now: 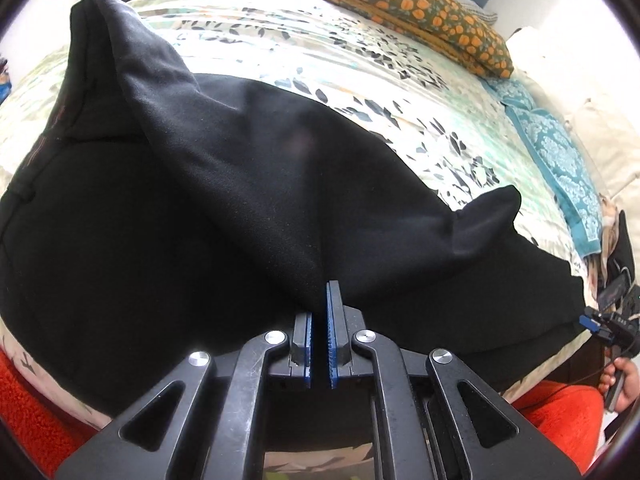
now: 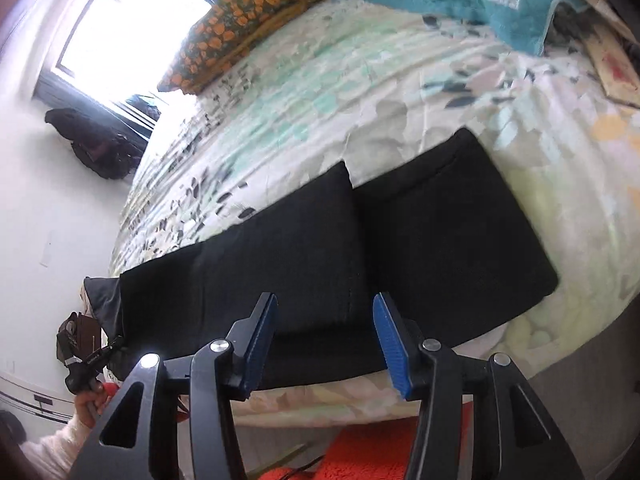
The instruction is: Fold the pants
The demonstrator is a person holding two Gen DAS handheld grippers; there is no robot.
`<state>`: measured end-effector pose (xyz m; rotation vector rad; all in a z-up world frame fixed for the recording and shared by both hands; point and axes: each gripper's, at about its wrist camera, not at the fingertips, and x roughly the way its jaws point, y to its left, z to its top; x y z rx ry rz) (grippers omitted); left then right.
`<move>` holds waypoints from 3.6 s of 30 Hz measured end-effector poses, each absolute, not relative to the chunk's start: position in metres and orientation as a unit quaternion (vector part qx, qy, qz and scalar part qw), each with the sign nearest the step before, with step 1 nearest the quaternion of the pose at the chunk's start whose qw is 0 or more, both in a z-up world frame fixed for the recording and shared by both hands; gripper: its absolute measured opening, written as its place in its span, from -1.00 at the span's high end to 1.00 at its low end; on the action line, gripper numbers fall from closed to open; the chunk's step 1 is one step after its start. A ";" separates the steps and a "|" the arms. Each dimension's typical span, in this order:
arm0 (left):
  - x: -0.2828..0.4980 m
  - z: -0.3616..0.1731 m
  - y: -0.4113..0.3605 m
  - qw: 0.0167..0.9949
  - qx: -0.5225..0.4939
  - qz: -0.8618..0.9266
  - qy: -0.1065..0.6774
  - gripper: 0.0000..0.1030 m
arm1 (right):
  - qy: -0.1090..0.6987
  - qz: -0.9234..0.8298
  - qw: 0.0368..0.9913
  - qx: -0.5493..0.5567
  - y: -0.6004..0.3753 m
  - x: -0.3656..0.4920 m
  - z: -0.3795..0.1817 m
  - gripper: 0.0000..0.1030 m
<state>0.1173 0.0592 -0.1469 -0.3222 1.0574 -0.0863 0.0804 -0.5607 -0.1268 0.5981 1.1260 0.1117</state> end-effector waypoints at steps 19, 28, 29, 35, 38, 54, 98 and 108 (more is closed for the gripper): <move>0.063 -0.142 0.002 0.845 -0.128 -0.121 0.506 0.90 | 0.540 -0.087 0.818 0.177 -0.590 0.063 -0.117 0.68; 0.067 -0.147 -0.016 0.835 -0.119 -0.135 0.520 0.90 | 0.519 -0.119 0.834 0.143 -0.596 0.057 -0.110 0.68; 0.063 -0.146 -0.008 0.834 -0.119 -0.138 0.521 0.89 | 0.518 -0.123 0.836 0.136 -0.596 0.056 -0.109 0.68; 0.065 -0.150 -0.017 0.830 -0.111 -0.147 0.527 0.89 | 0.507 -0.151 0.838 0.133 -0.601 0.051 -0.114 0.68; 0.065 -0.154 -0.018 0.828 -0.106 -0.148 0.531 0.88 | 0.508 -0.161 0.836 0.129 -0.600 0.049 -0.116 0.68; 0.062 -0.094 0.063 0.877 -0.080 -0.089 0.466 -0.33 | 0.465 -0.173 0.865 0.071 -0.564 0.033 -0.060 -0.67; 0.110 -0.175 0.109 0.858 0.036 -0.039 0.511 -0.65 | 0.538 0.345 0.754 0.153 -0.091 0.228 -0.074 -0.99; 0.106 -0.175 0.111 0.859 0.033 -0.043 0.509 -0.75 | 0.722 0.427 0.515 0.174 0.032 0.346 -0.185 -1.00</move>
